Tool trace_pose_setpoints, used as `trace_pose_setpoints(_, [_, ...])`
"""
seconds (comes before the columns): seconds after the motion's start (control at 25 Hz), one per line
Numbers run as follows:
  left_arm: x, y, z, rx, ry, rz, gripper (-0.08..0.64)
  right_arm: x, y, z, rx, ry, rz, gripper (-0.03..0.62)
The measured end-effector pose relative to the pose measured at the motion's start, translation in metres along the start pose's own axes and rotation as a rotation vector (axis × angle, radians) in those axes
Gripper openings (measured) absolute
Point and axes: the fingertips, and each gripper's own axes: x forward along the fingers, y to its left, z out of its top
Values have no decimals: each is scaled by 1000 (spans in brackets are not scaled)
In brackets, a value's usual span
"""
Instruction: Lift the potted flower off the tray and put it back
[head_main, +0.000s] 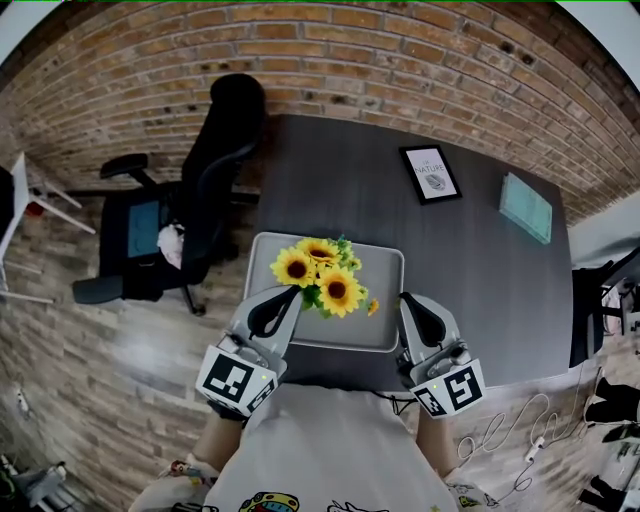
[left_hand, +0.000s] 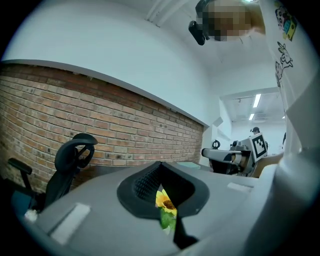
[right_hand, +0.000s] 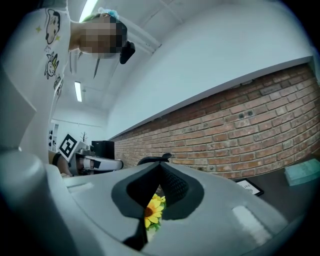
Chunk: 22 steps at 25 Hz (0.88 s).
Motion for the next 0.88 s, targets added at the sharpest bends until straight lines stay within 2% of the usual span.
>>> trace_pose_setpoints(0.88, [3,7,-3,14,27,8,0,9,-4,-5,45,23,1,0])
